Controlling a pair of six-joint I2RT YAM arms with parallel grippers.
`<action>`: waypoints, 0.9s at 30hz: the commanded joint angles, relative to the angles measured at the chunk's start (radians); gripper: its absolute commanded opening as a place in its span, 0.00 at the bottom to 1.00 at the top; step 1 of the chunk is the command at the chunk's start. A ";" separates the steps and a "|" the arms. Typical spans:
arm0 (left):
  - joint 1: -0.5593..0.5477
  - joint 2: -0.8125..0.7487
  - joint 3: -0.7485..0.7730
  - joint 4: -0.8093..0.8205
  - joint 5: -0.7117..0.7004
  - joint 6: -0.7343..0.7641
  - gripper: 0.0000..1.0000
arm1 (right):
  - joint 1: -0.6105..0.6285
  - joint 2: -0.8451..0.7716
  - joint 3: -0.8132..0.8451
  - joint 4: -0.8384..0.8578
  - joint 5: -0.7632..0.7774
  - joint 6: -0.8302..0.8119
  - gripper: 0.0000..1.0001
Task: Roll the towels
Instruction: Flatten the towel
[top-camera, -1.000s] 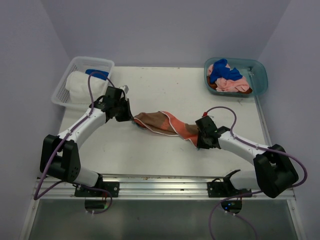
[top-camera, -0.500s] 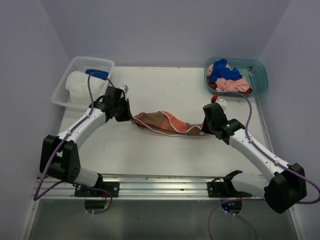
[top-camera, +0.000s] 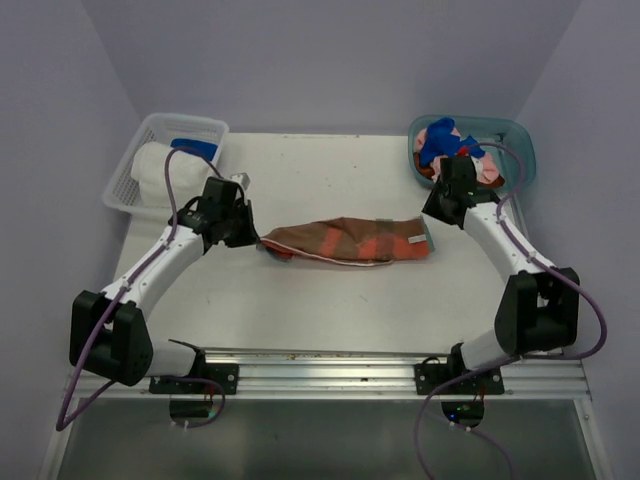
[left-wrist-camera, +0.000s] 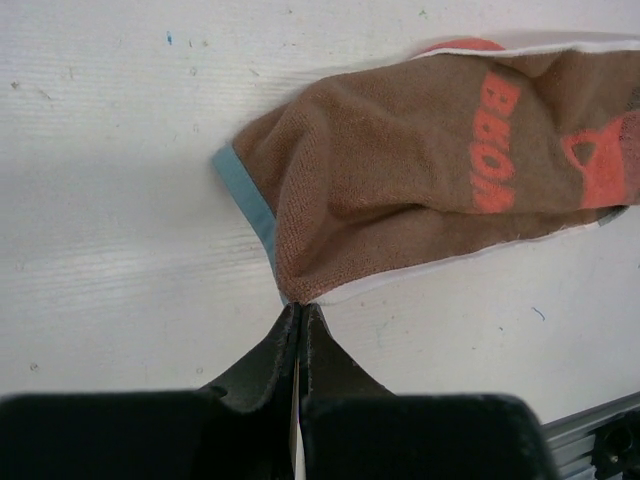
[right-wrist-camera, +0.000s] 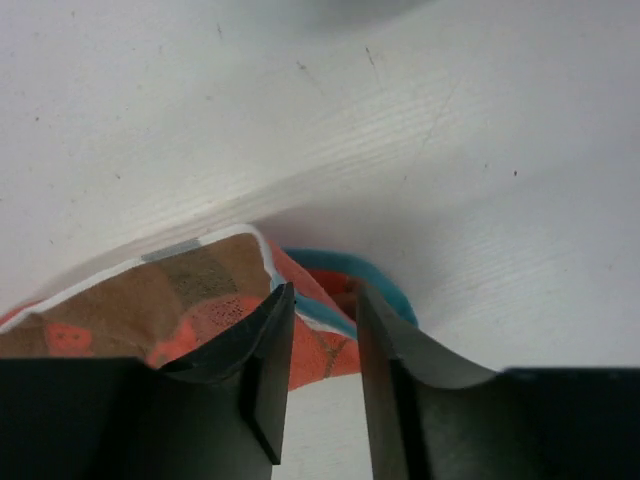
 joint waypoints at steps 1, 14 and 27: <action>0.008 -0.043 -0.017 -0.022 -0.029 0.023 0.00 | -0.024 0.068 0.158 -0.062 -0.120 -0.080 0.40; 0.024 -0.071 0.074 -0.051 -0.185 0.043 0.00 | 0.087 -0.189 -0.315 0.083 -0.266 -0.031 0.61; 0.022 -0.041 0.045 -0.026 -0.098 0.014 0.00 | 0.210 0.031 -0.323 0.229 -0.310 0.070 0.60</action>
